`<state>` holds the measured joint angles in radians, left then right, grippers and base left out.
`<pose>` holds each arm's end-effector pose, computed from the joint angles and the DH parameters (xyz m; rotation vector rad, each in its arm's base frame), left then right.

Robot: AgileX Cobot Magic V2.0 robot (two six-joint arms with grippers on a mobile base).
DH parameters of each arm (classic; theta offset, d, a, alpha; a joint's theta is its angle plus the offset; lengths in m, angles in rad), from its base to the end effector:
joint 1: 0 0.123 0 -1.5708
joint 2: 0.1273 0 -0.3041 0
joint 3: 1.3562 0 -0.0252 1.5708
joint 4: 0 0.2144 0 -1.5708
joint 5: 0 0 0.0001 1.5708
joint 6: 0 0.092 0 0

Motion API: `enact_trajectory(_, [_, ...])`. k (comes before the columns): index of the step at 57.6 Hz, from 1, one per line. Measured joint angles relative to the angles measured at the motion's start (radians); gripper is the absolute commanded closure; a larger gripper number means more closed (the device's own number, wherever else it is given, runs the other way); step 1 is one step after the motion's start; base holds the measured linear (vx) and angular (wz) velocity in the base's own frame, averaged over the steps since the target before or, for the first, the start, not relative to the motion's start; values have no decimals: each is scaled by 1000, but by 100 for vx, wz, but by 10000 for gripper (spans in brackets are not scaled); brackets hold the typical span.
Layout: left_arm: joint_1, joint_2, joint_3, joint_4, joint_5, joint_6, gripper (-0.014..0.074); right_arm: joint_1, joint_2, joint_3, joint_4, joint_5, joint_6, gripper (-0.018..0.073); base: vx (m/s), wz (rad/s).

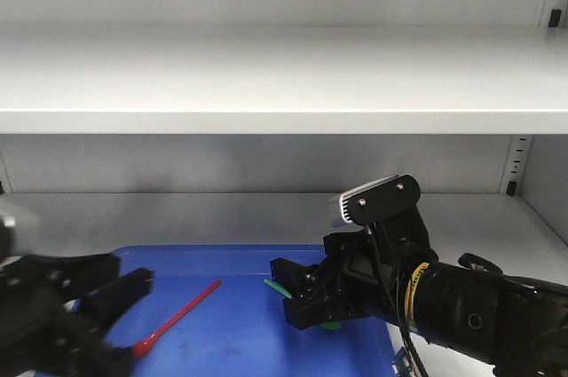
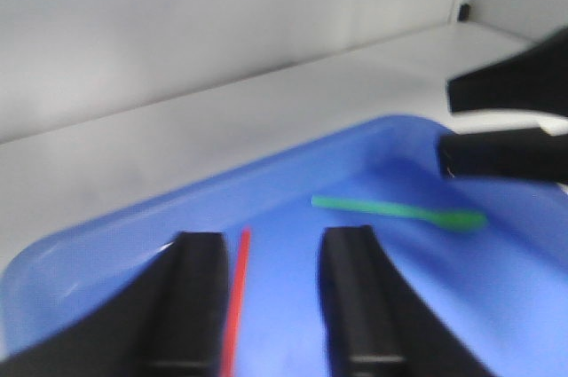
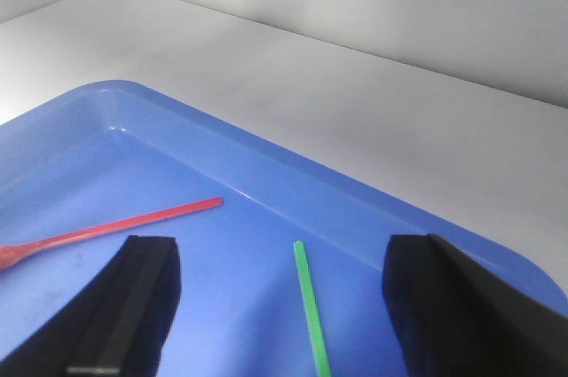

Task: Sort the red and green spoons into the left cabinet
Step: 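Open the left gripper to drop the red spoon into the tray, then open the right gripper to release the green spoon into the tray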

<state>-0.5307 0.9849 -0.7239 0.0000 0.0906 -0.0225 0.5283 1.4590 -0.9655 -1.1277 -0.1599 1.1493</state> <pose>0.1463 -0.0859 0.3593 0.4657 1.7931 -0.3872 0.2503 0.1613 0.3353 -0.5764 1.8498 0.5104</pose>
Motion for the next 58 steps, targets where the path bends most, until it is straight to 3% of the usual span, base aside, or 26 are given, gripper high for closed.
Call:
enact_trajectory(13, [160, -252, 179, 6, 74, -3, 605, 0, 0, 0, 0, 0, 0, 38, 0, 0])
enact_trajectory(30, [417, -619, 422, 6, 73, -56, 604, 0, 0, 0, 0, 0, 0, 38, 0, 0])
enact_trajectory(46, [453, -907, 621, 6, 52, -70, 603, 0, 0, 0, 0, 0, 0, 38, 0, 0])
enact_trajectory(58, [453, -993, 744, 6, -68, -122, 603, 0, 0, 0, 0, 0, 0, 38, 0, 0])
